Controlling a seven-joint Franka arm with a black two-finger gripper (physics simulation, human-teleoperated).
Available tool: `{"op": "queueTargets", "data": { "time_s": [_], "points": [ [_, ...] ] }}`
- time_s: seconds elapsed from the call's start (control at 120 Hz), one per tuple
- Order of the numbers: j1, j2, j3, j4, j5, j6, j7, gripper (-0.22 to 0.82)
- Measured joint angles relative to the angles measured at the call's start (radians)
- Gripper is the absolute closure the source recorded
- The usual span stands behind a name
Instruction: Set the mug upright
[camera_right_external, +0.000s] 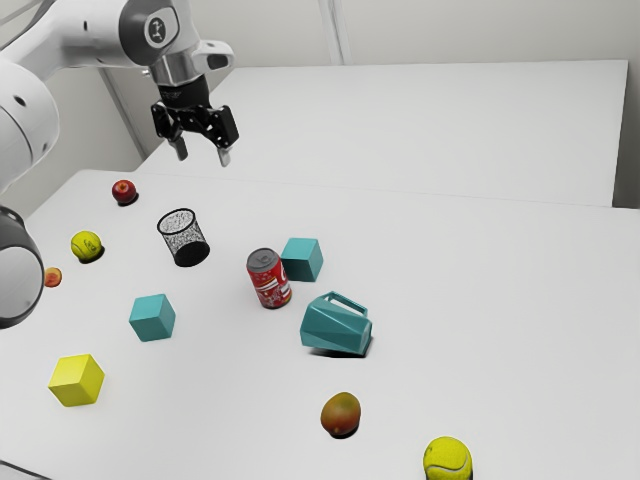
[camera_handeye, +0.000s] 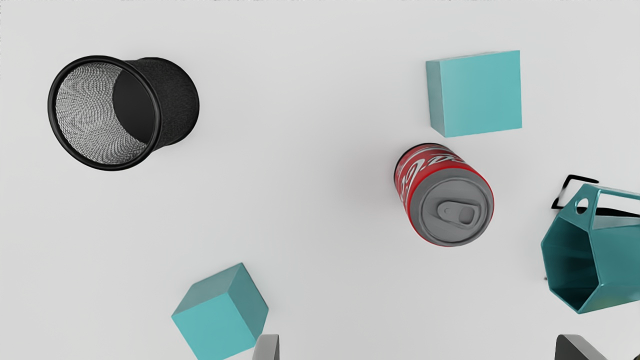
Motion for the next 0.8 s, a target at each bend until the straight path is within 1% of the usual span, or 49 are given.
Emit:
{"op": "queueTargets", "data": {
  "time_s": [0.183, 0.267, 0.3, 0.458, 0.55, 0.65, 0.8],
  "points": [
    [-0.006, 0.006, -0.004, 0.001, -0.002, 0.002, 0.009, 0.00],
    [-0.040, -0.005, -0.011, -0.020, -0.007, 0.010, 0.011, 0.00],
    [-0.048, -0.030, -0.012, -0.060, -0.018, 0.023, 0.012, 0.00],
    [-0.071, -0.205, -0.014, -0.400, -0.073, 0.182, 0.001, 0.00],
    [-0.079, -0.265, -0.013, -0.528, -0.123, 0.266, -0.016, 0.00],
    [-0.086, -0.294, -0.012, -0.631, -0.191, 0.347, -0.034, 0.00],
    [-0.096, -0.300, -0.011, -0.737, -0.311, 0.450, -0.057, 0.00]
  ]
}}
